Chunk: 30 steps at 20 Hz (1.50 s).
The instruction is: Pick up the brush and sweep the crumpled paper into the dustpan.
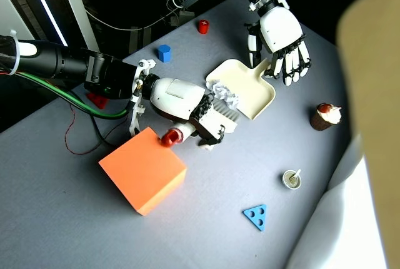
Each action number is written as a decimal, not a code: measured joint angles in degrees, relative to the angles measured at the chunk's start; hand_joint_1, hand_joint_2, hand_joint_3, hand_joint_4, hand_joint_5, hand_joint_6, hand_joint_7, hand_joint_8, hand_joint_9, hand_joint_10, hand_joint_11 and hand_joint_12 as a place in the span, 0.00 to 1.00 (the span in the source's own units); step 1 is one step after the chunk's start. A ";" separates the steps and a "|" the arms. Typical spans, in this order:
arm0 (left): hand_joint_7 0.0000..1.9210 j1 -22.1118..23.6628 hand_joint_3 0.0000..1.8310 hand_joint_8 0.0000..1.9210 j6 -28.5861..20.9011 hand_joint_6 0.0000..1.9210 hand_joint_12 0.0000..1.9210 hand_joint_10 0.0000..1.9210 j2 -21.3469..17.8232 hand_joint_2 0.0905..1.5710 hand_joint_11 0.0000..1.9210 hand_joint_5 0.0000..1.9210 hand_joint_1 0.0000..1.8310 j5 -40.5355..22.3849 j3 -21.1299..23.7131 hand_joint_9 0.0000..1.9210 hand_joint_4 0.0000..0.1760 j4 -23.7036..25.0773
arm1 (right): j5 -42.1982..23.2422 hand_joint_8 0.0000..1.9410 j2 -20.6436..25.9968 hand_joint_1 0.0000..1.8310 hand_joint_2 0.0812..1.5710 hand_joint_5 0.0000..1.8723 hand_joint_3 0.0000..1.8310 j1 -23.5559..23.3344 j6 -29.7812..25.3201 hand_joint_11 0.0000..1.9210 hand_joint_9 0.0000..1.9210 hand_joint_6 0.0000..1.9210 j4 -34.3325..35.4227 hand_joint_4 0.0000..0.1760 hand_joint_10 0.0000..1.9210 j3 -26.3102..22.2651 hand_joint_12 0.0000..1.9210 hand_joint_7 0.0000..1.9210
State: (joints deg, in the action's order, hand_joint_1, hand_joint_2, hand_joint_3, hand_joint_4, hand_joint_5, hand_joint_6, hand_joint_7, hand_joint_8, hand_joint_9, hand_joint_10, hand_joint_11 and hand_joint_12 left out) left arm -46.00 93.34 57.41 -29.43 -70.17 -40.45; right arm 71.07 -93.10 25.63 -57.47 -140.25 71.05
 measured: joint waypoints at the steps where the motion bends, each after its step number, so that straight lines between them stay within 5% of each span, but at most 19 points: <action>1: 0.28 0.00 0.00 0.00 0.00 0.51 0.43 0.00 0.00 0.70 0.01 0.51 0.58 -0.02 0.00 0.24 0.14 0.02 | -0.13 1.00 0.85 0.75 0.69 0.55 0.00 0.00 0.02 0.78 0.70 1.00 -1.01 0.00 1.00 -0.90 1.00 0.60; 7: 0.29 0.00 0.00 0.00 0.02 0.51 0.44 0.00 0.00 0.69 0.00 0.51 0.59 -0.13 0.02 0.23 0.00 0.02 | -4.02 1.00 6.45 0.76 0.72 0.43 0.00 0.00 2.93 0.80 0.70 0.97 -4.87 0.00 1.00 -5.97 1.00 0.57; 8: 0.28 0.00 0.00 0.00 0.02 0.52 0.45 0.00 0.00 0.70 0.00 0.50 0.58 -0.15 0.02 0.22 0.11 0.02 | -4.74 1.00 7.13 0.77 0.73 0.43 0.00 -0.02 4.15 0.80 0.70 1.00 -5.51 0.00 1.00 -6.69 1.00 0.57; 10: 0.29 0.00 0.00 0.00 0.02 0.52 0.45 0.00 0.00 0.70 0.00 0.50 0.58 -0.15 0.02 0.23 0.09 -0.02 | -7.06 1.00 9.11 0.77 0.73 0.43 0.00 -0.72 6.12 0.79 0.69 1.00 -6.56 0.00 1.00 -8.68 1.00 0.57; 11: 0.29 0.00 0.00 0.00 0.00 0.52 0.45 0.00 0.00 0.70 0.00 0.50 0.58 -0.17 0.02 0.23 0.21 0.00 | -8.81 1.00 10.21 0.76 0.74 0.42 0.00 -1.73 6.67 0.79 0.69 0.94 -7.04 0.00 1.00 -9.62 1.00 0.57; 13: 0.30 0.00 0.00 0.00 0.00 0.49 0.46 0.00 0.00 0.69 0.00 0.52 0.59 -0.22 0.02 0.24 0.00 0.00 | -10.64 1.00 11.26 0.77 0.75 0.42 0.00 -3.45 8.66 0.79 0.69 0.96 -7.69 0.00 1.00 -10.36 1.00 0.56; 14: 0.30 0.00 0.00 0.00 0.00 0.49 0.46 0.00 0.00 0.69 0.00 0.52 0.59 -0.20 0.02 0.24 0.00 0.00 | -10.97 1.00 11.37 0.77 0.75 0.42 0.00 -3.72 10.60 0.79 0.69 0.96 -8.02 0.00 1.00 -10.43 1.00 0.56; 16: 0.29 -0.02 0.00 0.00 0.02 0.52 0.45 0.00 -0.02 0.70 0.00 0.51 0.58 -0.22 0.02 0.24 0.19 -0.07 | -15.43 1.00 11.74 0.76 0.74 0.43 0.00 -5.25 17.68 0.77 0.68 0.99 -7.17 0.00 1.00 -10.95 1.00 0.57; 17: 0.29 -0.02 0.00 0.00 0.02 0.52 0.45 0.00 -0.02 0.70 0.00 0.50 0.58 -0.24 0.02 0.24 0.20 -0.04 | -17.75 1.00 11.87 0.76 0.74 0.44 0.00 -6.69 20.09 0.77 0.68 1.00 -6.75 0.00 1.00 -11.02 1.00 0.56; 19: 0.29 -0.02 0.00 0.00 0.00 0.51 0.44 0.00 0.00 0.69 0.00 0.51 0.59 -0.48 0.02 0.23 0.00 0.20 | -21.03 1.00 12.09 0.77 0.73 0.45 0.00 -10.78 26.38 0.77 0.67 1.00 -7.32 0.00 1.00 -11.41 1.00 0.55; 22: 0.29 -0.37 0.00 0.00 0.02 0.50 0.44 0.00 -0.02 0.69 0.00 0.52 0.59 -1.05 0.15 0.24 0.01 -0.07 | -23.15 1.00 12.00 0.76 0.74 0.45 0.00 -15.08 38.07 0.76 0.66 1.00 -5.01 0.00 1.00 -12.72 1.00 0.54; 23: 0.29 -0.37 0.00 0.00 0.00 0.50 0.44 0.00 -0.02 0.69 0.01 0.52 0.59 -0.96 0.15 0.25 0.08 -0.31 | -25.11 1.00 11.63 0.75 0.75 0.45 0.00 -15.98 42.95 0.76 0.65 1.00 -0.52 0.00 1.00 -13.20 1.00 0.53; 24: 0.29 -0.37 0.00 0.00 0.02 0.50 0.44 0.00 -0.02 0.69 0.02 0.52 0.59 -1.03 0.15 0.25 0.01 -0.20 | -27.19 1.00 11.15 0.75 0.75 0.45 0.00 -16.87 48.09 0.76 0.66 1.00 5.40 0.00 1.00 -13.25 1.00 0.54; 25: 0.29 -0.37 0.00 0.00 0.02 0.51 0.44 0.00 -0.04 0.70 0.02 0.51 0.58 -1.07 0.15 0.24 0.16 0.13 | -27.74 1.00 10.88 0.75 0.75 0.45 0.00 -17.22 50.60 0.76 0.66 1.00 8.52 0.00 1.00 -13.25 1.00 0.54; 27: 0.29 -0.63 0.00 0.00 0.00 0.51 0.44 0.00 -0.07 0.70 0.01 0.51 0.59 -1.03 0.15 0.23 0.00 0.09 | -27.98 1.00 10.64 0.76 0.74 0.44 0.00 -17.53 57.81 0.76 0.66 1.00 16.02 0.00 1.00 -13.25 1.00 0.53; 28: 0.29 -0.81 0.00 0.00 0.02 0.50 0.44 0.00 -0.07 0.69 0.02 0.51 0.59 -0.96 0.15 0.24 0.06 -0.07 | -27.91 1.00 10.75 0.75 0.75 0.44 0.00 -17.53 59.10 0.76 0.66 1.00 17.62 0.00 1.00 -13.29 1.00 0.54; 30: 0.30 -0.96 0.00 0.00 0.02 0.50 0.45 0.01 -0.44 0.69 0.01 0.52 0.60 -0.79 0.31 0.25 0.00 -0.17 | -28.55 1.00 11.21 0.75 0.76 0.44 0.00 -17.53 60.87 0.75 0.66 1.00 20.35 0.00 1.00 -13.79 1.00 0.53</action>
State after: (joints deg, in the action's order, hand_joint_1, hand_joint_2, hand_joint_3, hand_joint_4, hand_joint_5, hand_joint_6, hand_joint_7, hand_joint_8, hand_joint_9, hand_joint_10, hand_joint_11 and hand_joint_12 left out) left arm -46.96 93.36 56.97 -30.22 -69.87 -40.62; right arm 42.52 -81.89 8.10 3.40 -119.90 57.25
